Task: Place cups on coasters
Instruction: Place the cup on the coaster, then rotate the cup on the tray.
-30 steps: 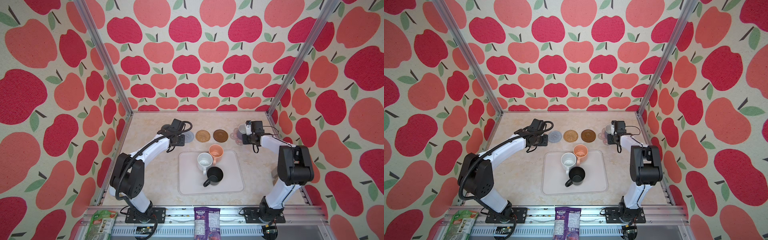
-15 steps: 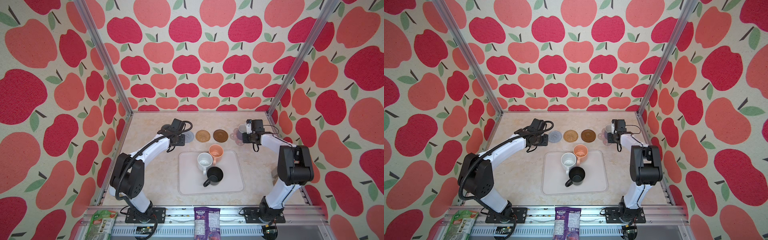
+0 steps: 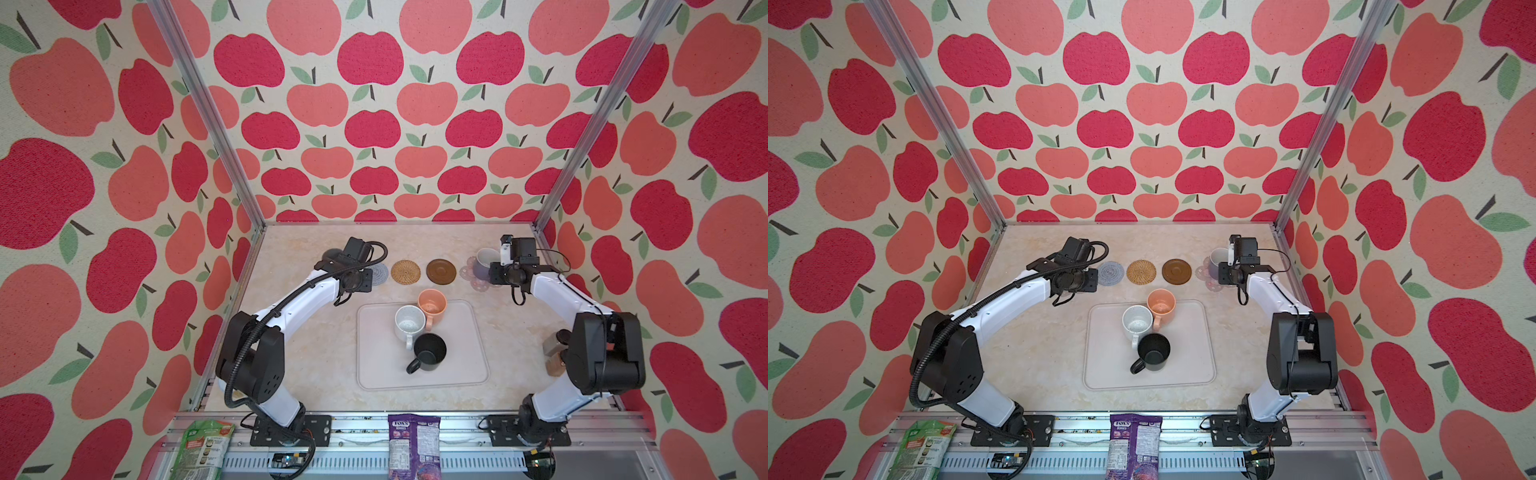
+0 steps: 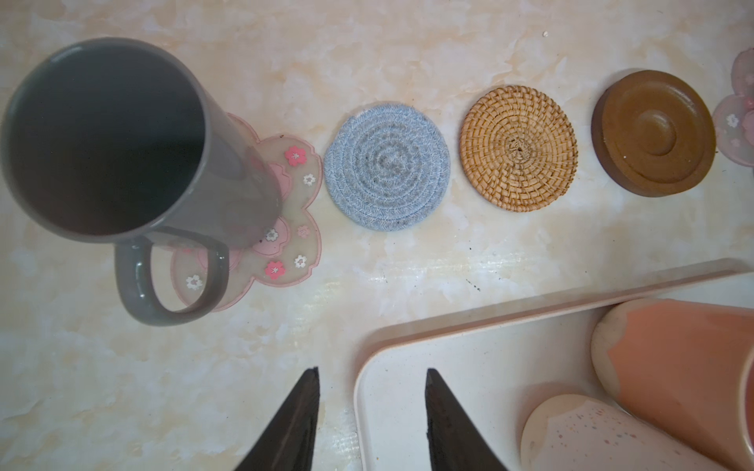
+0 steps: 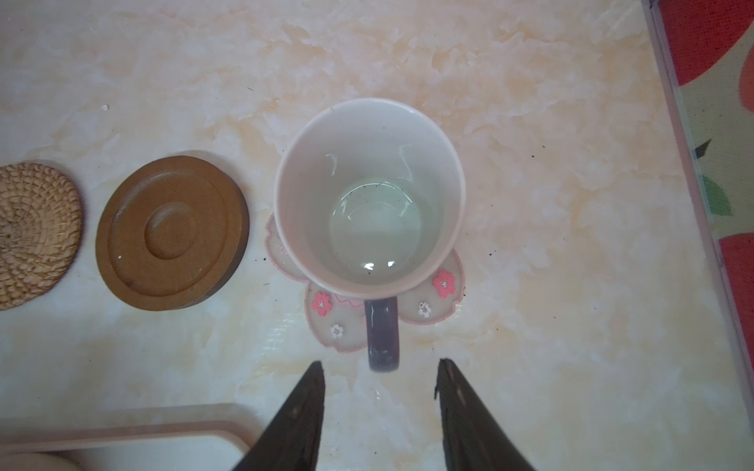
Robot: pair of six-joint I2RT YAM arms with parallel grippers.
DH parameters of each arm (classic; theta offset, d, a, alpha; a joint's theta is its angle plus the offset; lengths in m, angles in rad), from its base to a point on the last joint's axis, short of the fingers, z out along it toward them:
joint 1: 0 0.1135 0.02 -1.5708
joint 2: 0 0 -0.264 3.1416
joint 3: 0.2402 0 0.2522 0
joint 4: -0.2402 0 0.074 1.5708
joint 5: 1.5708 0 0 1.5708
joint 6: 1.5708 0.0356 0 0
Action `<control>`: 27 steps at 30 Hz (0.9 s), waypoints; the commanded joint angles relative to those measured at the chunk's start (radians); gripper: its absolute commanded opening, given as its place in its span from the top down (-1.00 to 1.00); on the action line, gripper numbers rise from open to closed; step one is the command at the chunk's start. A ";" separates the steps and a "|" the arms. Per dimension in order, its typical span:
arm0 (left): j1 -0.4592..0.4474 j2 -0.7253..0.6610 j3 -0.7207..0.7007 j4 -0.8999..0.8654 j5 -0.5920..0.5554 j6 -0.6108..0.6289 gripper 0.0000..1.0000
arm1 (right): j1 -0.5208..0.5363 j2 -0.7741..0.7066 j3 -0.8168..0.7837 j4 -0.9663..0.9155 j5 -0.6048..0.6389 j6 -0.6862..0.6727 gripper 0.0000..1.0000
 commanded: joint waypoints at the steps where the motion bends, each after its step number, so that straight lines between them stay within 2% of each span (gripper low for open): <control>1: -0.008 -0.057 -0.035 -0.032 0.006 -0.024 0.09 | 0.002 -0.065 -0.032 -0.073 -0.009 0.045 0.03; 14: -0.072 -0.158 -0.106 -0.100 0.000 -0.052 0.09 | 0.063 -0.293 -0.155 -0.180 -0.013 0.148 0.00; 27: -0.166 -0.234 -0.179 -0.168 0.085 -0.189 0.07 | 0.106 -0.400 -0.214 -0.183 -0.029 0.203 -0.03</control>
